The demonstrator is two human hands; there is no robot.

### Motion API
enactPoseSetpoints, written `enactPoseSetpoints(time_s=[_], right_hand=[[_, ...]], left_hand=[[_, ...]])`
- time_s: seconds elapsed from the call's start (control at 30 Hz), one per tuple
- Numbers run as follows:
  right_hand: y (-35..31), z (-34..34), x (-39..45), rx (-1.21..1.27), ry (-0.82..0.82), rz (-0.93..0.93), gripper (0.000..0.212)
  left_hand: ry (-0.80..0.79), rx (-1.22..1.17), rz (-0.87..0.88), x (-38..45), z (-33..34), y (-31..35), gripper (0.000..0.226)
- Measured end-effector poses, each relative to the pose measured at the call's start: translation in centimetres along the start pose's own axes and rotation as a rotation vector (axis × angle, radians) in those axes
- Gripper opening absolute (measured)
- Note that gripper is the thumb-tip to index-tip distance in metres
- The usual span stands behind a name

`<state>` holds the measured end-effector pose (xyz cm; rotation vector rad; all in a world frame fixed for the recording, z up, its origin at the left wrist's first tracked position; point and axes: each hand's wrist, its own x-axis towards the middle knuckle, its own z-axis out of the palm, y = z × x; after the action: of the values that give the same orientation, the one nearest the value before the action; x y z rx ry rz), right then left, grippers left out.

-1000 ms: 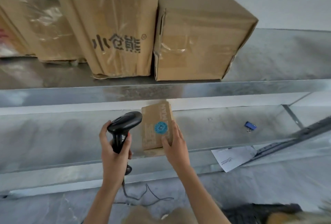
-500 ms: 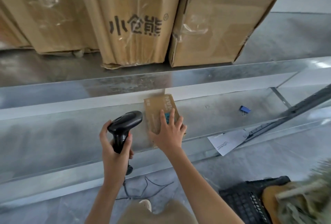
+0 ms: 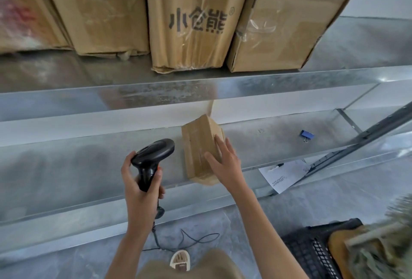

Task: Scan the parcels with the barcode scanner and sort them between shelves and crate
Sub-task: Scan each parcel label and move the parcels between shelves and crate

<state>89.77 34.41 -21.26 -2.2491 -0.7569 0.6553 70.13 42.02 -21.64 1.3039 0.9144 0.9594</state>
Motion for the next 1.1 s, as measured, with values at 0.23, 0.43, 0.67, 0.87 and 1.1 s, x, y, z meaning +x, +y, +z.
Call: enactPoseSetpoints(time_s=[0.23,0.43,0.67,0.87,1.1], right_hand=[[-0.7,-1.0,0.8,-0.524,0.076,-0.082,0.065],[-1.3,-0.1,2.5,-0.667,0.05,0.001,0.083],[-0.2,-0.6,3.1,-0.574,0.097,0.034,0.063],[1.2,-1.4,2.0,-0.184,0.291,0.053,0.06],[1.9,-1.1,-2.2,0.325,0.616,-0.211,0.061]], left_hand=[[-0.019,0.018,0.006,-0.2,-0.3,0.2,0.062],[-0.028,0.03,0.007,-0.3,-0.6,0.5,0.063],[-0.058,0.051,0.037,-0.7,-0.5,1.1,0.062],[-0.091,0.037,0.067,-0.9,0.0,2.4,0.065],[-0.153,0.008,0.128,-1.5,1.1,4.0,0.066]])
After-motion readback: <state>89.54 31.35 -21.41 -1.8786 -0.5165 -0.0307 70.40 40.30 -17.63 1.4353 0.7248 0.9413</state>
